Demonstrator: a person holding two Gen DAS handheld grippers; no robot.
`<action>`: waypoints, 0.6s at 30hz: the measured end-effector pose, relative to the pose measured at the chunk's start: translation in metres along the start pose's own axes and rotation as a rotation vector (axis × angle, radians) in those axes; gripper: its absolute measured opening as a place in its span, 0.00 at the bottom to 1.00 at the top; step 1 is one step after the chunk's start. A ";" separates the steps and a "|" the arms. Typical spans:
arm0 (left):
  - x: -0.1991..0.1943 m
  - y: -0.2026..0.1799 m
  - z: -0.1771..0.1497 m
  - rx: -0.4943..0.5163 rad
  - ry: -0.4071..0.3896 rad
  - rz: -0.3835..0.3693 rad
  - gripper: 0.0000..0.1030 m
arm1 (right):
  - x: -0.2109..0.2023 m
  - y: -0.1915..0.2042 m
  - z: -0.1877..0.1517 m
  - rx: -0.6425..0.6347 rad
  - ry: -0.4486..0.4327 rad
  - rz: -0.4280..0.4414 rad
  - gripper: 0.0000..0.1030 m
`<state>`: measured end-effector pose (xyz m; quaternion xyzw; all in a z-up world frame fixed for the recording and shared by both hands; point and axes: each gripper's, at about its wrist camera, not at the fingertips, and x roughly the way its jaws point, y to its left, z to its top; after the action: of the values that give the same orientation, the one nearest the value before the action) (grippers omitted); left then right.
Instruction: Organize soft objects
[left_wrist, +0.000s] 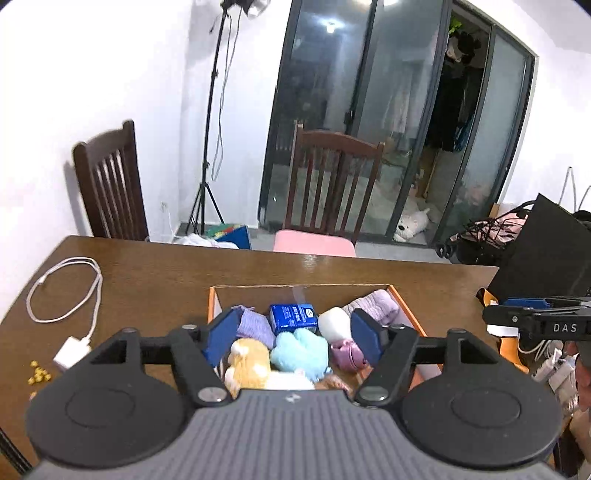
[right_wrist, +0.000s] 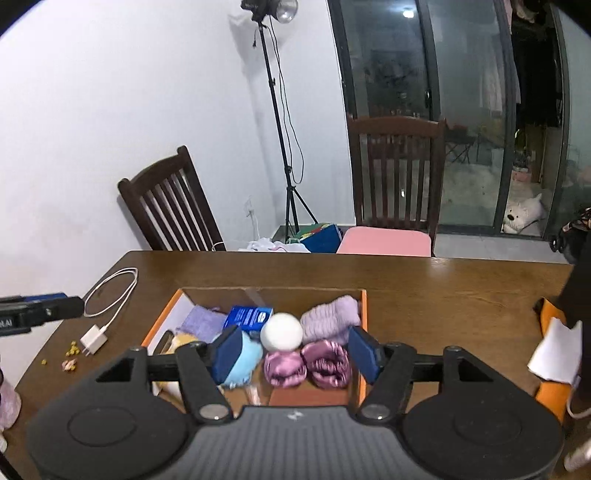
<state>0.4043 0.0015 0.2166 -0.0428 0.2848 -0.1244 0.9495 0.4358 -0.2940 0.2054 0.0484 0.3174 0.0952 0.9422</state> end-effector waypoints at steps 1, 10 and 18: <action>-0.010 -0.001 -0.010 -0.008 -0.016 0.005 0.72 | -0.008 0.002 -0.007 -0.012 -0.018 -0.010 0.66; -0.083 -0.029 -0.134 0.039 -0.261 0.150 0.95 | -0.082 0.036 -0.117 -0.149 -0.351 -0.126 0.81; -0.139 -0.029 -0.248 0.070 -0.357 0.155 1.00 | -0.102 0.067 -0.244 -0.171 -0.393 -0.104 0.85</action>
<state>0.1493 0.0069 0.0875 -0.0092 0.1099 -0.0511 0.9926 0.1979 -0.2429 0.0822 -0.0304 0.1206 0.0618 0.9903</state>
